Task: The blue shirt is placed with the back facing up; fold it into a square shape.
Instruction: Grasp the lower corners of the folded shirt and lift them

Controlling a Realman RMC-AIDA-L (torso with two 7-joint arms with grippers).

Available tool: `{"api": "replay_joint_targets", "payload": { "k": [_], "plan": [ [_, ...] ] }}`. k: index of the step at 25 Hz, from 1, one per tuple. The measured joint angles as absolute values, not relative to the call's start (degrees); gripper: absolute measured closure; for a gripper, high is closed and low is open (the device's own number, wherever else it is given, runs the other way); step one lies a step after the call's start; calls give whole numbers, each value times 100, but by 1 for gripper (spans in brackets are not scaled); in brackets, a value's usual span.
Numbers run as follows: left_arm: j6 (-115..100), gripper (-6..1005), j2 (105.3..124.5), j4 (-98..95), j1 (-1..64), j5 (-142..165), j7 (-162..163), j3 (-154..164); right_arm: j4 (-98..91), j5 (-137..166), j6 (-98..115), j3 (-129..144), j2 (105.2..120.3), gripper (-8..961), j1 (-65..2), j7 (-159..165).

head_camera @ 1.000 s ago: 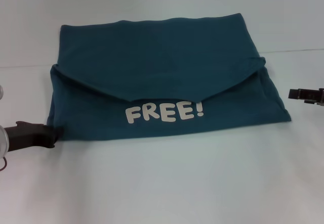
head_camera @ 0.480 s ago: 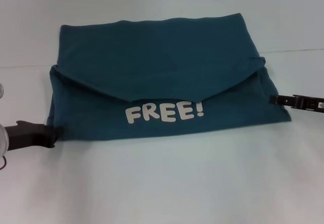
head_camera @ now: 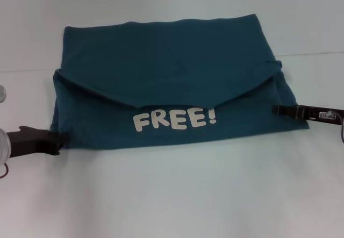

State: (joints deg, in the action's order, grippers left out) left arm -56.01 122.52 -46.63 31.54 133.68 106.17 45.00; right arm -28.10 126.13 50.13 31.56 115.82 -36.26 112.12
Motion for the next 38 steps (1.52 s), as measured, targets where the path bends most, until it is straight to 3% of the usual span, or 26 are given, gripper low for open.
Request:
{"api": "replay_joint_targets", "payload": {
  "k": [9,20,25,38],
  "plan": [
    [-5599,959,12236,-4675,3155,13403,10637,4488,-2870,12601,5428,3136,11538,320,-3557,11315],
    [-5706,958,12234,-4697,3135,13508,10770,4486,-2987,12603,5812,3107,11413,780,-3215,11285],
    [-5887,959,12243,-4713,3079,13514,10778,4447,-3047,12596,6011,3086,11364,943,-3076,11189],
    [-6736,959,12277,-5228,2677,13516,10998,4409,-3341,12593,6738,2967,11254,943,-2645,10985]
  ]
}}
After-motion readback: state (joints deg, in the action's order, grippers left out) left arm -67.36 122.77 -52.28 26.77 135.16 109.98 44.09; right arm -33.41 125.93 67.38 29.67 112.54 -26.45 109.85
